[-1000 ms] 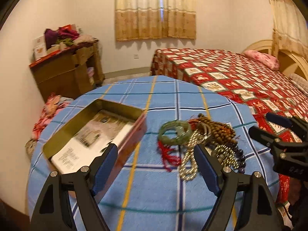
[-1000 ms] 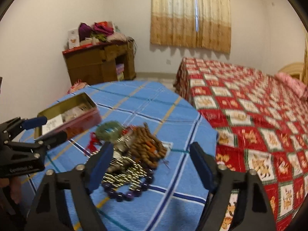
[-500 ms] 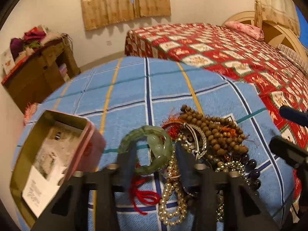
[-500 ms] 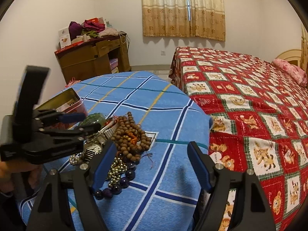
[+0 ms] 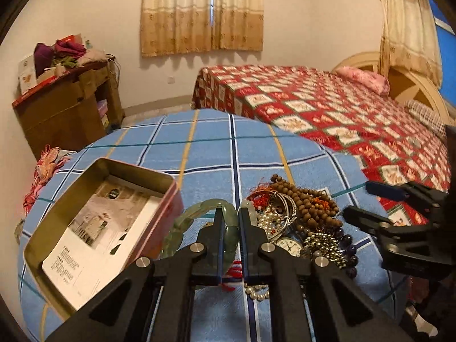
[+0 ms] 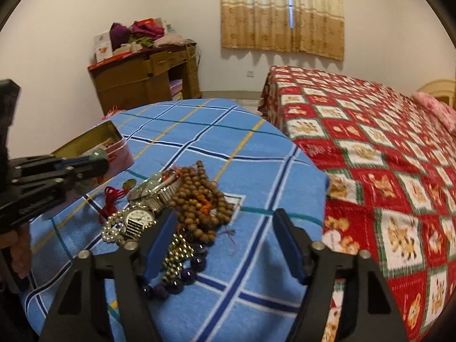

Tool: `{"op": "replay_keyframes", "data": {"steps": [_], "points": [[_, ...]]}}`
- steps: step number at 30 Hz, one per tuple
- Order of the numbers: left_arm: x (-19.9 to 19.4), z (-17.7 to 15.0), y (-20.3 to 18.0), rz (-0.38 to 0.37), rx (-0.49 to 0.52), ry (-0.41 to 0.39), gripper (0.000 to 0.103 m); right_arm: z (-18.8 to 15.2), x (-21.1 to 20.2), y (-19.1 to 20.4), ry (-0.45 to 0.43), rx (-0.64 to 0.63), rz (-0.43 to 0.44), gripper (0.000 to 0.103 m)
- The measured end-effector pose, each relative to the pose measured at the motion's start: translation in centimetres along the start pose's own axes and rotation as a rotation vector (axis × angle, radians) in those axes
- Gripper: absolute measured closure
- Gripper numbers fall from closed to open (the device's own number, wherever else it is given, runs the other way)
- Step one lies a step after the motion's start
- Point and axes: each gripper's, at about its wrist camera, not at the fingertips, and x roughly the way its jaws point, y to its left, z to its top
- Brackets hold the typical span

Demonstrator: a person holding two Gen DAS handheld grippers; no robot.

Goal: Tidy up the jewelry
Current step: 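Grasp the green jade bangle with left gripper while right grasps the wooden bead bracelet, then carry the jade bangle with left gripper while right carries the wooden beads over the tin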

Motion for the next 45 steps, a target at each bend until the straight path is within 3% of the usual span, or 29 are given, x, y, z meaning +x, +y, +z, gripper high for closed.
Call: {"op": "replay_keyframes", "data": {"steps": [3,10,13,23,34,45], "points": [[-0.7,-0.5,-0.2,0.016,0.001,-0.021,0.095,0.7,1.3,0.4,0.037,-0.029,0.033,0.054],[-0.7,-1.7,-0.5,-0.012,-0.034,0.001,0.095,0.9,4.8,0.7,0.155,-0.07,0.093,0.059],[-0.9,-1.9,-0.5,-0.014,-0.037,-0.001,0.095,1.0,4.3,-0.1,0.153,-0.031,0.136,0.076],[-3.4,-1.8,-0.6,-0.028,-0.059,-0.046,0.095,1.2,1.3,-0.2,0.082,0.01,0.157,0.079],[-5.9,-1.2,0.4,-0.02,-0.09,-0.105,0.095,3.9,-2.6,0.3,-0.017,0.011,0.189,0.08],[-7.6,-0.9,2.3,-0.001,-0.122,-0.145,0.095,5.3,-3.7,1.5,-0.069,-0.006,0.219,0.08]]}}
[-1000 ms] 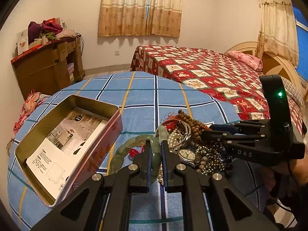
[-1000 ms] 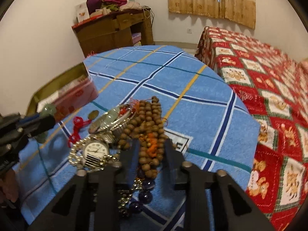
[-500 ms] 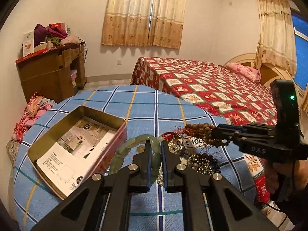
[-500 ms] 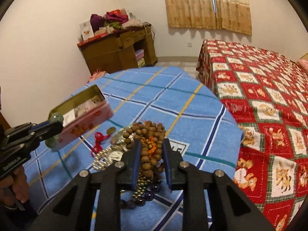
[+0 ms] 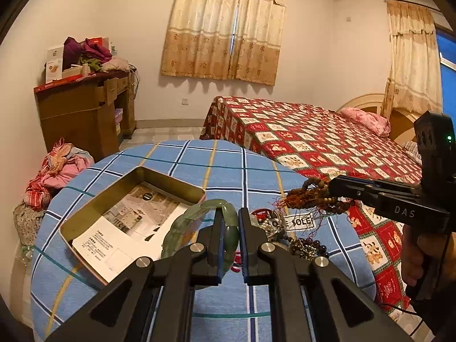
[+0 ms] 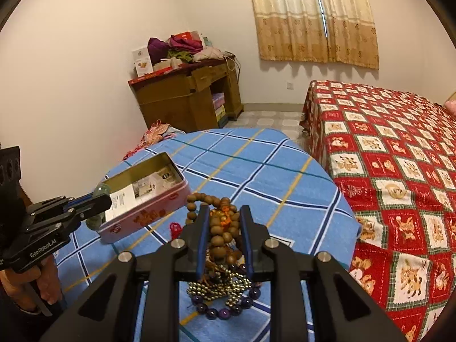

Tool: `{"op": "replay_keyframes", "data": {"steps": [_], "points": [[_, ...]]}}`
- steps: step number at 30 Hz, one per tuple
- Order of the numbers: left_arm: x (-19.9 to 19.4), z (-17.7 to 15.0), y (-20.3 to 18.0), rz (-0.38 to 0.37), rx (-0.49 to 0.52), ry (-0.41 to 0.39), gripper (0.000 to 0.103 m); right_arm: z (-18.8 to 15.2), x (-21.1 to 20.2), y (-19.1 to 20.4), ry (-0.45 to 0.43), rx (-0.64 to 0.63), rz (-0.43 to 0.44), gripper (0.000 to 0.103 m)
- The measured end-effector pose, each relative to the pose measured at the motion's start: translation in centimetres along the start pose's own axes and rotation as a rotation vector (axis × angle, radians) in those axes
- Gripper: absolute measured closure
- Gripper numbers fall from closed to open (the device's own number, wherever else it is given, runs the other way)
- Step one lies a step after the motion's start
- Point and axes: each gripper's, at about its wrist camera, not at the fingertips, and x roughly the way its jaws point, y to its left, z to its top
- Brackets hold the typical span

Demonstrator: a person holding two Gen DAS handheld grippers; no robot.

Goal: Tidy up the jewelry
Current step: 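Carry the jade bangle with left gripper while right carries the wooden beads over the tin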

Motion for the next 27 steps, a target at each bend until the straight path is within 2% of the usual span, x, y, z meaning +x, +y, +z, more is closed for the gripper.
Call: {"op": "replay_keyframes", "data": {"steps": [10,27], "points": [[-0.3,0.8,1.5,0.034,-0.011,-0.007,0.095,2.0,0.3,1.8,-0.045,-0.027,0.053,0.08],[-0.1,2.5,5.1,0.117,0.007,-0.009,0.095,5.0,2.3,5.8,-0.068,-0.119,0.118,0.08]]}}
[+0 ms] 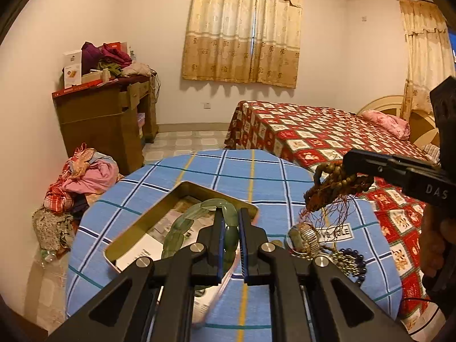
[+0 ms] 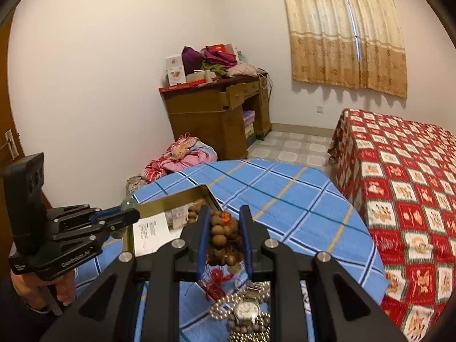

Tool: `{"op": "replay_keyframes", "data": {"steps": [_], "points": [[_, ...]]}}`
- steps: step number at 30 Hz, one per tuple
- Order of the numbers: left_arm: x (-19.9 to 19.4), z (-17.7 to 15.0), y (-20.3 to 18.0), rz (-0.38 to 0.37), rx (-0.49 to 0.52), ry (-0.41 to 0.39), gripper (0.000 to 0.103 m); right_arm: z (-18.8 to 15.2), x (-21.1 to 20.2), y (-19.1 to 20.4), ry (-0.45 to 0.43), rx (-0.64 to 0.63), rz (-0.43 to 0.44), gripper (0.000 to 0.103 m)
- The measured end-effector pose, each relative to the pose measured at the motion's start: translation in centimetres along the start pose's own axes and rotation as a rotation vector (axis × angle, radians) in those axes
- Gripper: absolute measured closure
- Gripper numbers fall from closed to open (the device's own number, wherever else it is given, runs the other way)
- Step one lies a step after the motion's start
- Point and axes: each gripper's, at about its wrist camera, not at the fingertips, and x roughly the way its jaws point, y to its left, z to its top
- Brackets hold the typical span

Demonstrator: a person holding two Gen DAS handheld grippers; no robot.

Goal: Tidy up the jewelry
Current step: 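Carry the jade bangle with left gripper while right carries the wooden beads over the tin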

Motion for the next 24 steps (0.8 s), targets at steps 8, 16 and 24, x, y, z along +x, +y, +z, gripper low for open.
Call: {"op": "replay_keyframes", "data": {"steps": [8,16,24], "points": [[0.0,0.4,1.4,0.03,0.006,0.004,0.095,1.5,1.1,1.5,-0.019,-0.031,0.031,0.08],[0.5,0.3,1.7,0.033,-0.002,0.017,0.095,2.3,0.9,2.4,-0.037,-0.049,0.042,0.08],[0.9,0.8,2.2,0.051,0.003,0.016,0.095,3.2,0.9,3.0,-0.059,-0.065,0.053,0.081]]}}
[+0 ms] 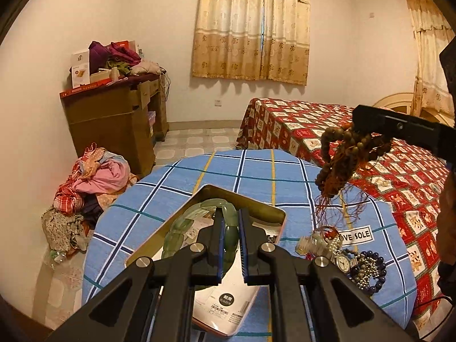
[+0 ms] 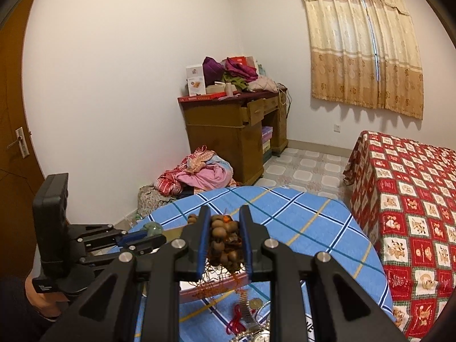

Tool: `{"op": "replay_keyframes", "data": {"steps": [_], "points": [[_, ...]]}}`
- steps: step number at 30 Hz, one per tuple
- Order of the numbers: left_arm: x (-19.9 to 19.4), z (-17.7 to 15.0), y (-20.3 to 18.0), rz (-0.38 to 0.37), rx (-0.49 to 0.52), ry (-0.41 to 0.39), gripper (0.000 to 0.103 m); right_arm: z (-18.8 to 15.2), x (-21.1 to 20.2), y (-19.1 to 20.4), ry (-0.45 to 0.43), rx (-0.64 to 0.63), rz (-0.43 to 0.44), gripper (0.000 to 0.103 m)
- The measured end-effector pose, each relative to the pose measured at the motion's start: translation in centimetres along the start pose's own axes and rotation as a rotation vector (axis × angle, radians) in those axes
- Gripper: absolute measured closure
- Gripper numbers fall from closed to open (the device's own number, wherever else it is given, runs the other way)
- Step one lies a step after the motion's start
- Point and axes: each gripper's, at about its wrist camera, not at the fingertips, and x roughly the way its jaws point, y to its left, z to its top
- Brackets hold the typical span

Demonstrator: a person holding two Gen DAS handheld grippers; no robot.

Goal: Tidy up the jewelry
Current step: 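Carry the jade bangle with left gripper while right carries the wooden beads over the tin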

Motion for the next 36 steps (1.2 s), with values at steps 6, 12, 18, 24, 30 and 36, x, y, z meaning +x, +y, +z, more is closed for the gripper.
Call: {"op": "replay_keyframes", "data": {"steps": [6,12,18,24,30,36], "points": [[0.1,0.0,0.5,0.008,-0.003,-0.001,0.095,0.6,-0.6,0.1,-0.023,-0.004,0.005,0.081],[0.4,-0.2,0.5,0.009,-0.004,0.006,0.095,1.4,-1.8,0.5,-0.056,-0.022,0.013,0.083],[0.8,-0.2,0.2,0.002,0.006,0.011,0.095,0.0,-0.5,-0.2,-0.009,-0.023,-0.012,0.084],[1.3,0.0,0.3,0.013,0.016,0.012,0.095,0.9,-0.4,-0.4,-0.016,-0.028,-0.008,0.084],[3.4,1.2,0.9,-0.003,0.022,0.032,0.095,1.3,3.1,-0.3,0.033,-0.03,0.016,0.084],[5.9,2.0,1.7,0.045,0.035,0.042,0.095,-0.4,8.2,-0.5,0.101,-0.009,0.014,0.084]]}}
